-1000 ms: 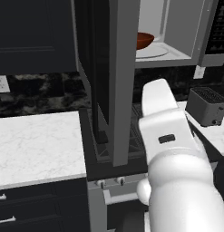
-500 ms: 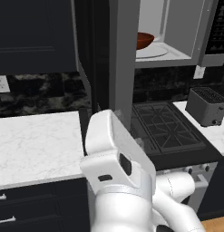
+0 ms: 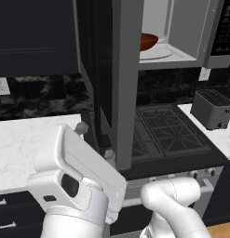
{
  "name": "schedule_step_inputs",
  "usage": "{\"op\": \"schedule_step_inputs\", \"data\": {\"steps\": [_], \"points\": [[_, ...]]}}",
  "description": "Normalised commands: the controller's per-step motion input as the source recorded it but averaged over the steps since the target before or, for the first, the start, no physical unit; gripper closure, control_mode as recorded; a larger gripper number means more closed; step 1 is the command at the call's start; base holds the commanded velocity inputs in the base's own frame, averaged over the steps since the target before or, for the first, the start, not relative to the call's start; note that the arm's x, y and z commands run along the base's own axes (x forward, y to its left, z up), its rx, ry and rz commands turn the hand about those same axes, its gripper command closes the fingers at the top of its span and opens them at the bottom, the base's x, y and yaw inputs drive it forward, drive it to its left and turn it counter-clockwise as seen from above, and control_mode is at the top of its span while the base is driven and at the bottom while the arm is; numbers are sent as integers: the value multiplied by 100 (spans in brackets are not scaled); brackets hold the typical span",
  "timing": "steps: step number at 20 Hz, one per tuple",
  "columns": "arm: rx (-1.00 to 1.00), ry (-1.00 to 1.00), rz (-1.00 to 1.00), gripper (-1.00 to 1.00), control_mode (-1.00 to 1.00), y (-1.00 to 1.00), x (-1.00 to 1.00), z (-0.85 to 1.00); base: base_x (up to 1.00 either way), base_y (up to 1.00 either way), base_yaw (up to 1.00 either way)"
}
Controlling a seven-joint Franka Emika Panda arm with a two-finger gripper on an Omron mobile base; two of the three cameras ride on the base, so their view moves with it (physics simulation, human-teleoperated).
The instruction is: Open the microwave, place the bowl with waffle inside the microwave, then close the microwave door and turn it on.
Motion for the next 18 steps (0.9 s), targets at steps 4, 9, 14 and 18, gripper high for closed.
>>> {"op": "schedule_step_inputs", "data": {"steps": [4,9,14,18], "points": [[0,3,-7,-100,-100,60,-7,-7,0,0,0],[0,2,-5,-100,-100,29,16,-8,0,0,0],[3,0,-4,-100,-100,0,55,-6,0,0,0],[5,0,-1,-100,-100,0,63,-11,0,0,0]]}}
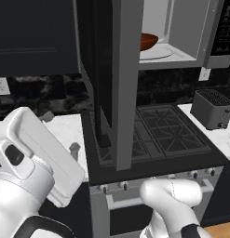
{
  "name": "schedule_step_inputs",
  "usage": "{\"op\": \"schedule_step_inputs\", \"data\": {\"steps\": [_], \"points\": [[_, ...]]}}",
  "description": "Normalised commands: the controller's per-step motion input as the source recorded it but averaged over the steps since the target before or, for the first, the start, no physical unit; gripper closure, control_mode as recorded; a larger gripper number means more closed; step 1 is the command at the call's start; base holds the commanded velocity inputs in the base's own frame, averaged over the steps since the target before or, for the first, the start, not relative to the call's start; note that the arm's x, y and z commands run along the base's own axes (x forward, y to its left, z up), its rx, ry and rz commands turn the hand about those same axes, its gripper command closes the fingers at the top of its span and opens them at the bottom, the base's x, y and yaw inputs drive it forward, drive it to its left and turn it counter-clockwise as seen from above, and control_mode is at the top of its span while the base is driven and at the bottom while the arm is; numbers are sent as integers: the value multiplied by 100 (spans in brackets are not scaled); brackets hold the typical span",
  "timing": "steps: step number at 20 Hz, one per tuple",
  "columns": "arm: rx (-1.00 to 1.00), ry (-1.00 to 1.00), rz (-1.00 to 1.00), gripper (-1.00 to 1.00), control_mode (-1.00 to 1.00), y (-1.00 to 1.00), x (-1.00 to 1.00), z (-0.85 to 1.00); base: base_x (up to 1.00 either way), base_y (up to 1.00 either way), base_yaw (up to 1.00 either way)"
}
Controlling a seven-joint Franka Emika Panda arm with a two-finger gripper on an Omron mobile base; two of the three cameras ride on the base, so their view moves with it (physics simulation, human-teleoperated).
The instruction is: Open the microwave, place the bowl with waffle inside the microwave, then close the microwave door and turn it on.
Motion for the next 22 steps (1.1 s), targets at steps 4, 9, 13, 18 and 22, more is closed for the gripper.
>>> {"op": "schedule_step_inputs", "data": {"steps": [4,9,13,18,22], "points": [[2,0,0,-100,-100,0,68,-17,0,0,0],[0,0,0,-100,-100,12,82,-34,0,0,0],[0,0,0,-100,-100,10,88,-34,0,0,0],[0,0,-4,-100,-100,-2,59,-17,0,0,0],[3,-7,-22,-100,-100,-53,0,0,0,0,0]]}}
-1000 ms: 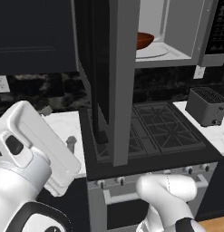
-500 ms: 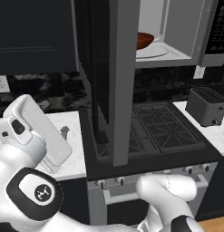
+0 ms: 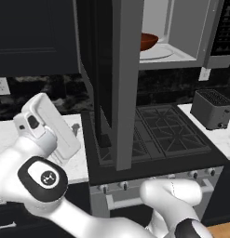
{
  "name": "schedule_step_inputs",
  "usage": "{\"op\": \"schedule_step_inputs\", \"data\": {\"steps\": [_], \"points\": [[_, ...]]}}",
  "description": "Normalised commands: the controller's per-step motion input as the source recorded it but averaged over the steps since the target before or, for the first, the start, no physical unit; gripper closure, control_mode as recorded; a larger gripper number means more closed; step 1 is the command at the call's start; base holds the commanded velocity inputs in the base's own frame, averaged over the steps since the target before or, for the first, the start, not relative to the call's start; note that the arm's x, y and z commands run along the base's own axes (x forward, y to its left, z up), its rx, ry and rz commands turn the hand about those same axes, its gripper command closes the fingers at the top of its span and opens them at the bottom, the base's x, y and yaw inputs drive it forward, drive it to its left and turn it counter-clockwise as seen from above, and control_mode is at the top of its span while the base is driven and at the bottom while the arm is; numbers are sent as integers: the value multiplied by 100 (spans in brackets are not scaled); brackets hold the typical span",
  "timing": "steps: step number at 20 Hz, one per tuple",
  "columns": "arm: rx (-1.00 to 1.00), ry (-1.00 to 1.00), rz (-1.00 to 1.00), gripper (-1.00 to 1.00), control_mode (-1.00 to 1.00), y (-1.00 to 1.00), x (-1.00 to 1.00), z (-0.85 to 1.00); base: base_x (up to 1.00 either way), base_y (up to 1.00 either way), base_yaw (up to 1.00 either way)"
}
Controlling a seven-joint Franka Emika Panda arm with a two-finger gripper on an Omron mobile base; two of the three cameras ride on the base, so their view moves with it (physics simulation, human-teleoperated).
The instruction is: Open the microwave, place the bowl with waffle inside the microwave, then close the microwave door and turn it on.
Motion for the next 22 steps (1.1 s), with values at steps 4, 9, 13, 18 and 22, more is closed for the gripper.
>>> {"op": "schedule_step_inputs", "data": {"steps": [4,9,13,18,22], "points": [[7,-13,-27,-100,-100,-57,0,15,0,0,0],[4,-20,-30,-100,-100,-61,-2,19,0,0,0],[2,-28,-31,-100,-100,-66,-3,32,0,0,0],[4,-31,-30,-100,-100,-69,-23,50,0,0,0],[10,-24,-24,-100,-100,-83,-28,33,0,0,0]]}}
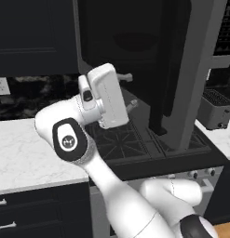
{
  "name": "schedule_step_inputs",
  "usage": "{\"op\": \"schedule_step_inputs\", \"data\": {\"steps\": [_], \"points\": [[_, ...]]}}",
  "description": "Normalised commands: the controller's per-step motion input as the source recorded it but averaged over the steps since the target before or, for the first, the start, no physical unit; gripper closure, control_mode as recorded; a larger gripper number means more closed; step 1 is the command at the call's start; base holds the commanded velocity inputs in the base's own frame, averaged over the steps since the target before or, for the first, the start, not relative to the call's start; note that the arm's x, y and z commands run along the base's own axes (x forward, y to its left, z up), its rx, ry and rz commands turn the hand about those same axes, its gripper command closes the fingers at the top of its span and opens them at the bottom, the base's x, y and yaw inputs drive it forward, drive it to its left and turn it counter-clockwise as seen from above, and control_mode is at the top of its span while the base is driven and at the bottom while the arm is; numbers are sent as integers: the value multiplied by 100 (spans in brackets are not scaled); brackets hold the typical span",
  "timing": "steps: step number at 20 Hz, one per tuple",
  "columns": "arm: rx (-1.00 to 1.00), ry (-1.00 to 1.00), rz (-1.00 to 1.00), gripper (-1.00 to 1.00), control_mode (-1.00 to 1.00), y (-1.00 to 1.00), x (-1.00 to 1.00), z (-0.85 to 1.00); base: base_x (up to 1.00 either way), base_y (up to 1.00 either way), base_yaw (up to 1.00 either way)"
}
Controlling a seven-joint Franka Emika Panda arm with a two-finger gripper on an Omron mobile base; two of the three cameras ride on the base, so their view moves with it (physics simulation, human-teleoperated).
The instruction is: Open the microwave, place the bowl with waffle inside the microwave, then close the microwave door and turn it on.
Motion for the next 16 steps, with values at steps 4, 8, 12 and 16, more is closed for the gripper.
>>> {"op": "schedule_step_inputs", "data": {"steps": [4,8,12,16], "points": [[13,-20,-19,-100,-100,-98,-23,27,0,0,0],[15,-17,-13,-100,-100,-95,-14,19,0,0,0],[18,-10,-5,-100,-100,-96,-4,6,0,0,0],[24,0,10,-100,-100,-78,0,0,0,0,0]]}}
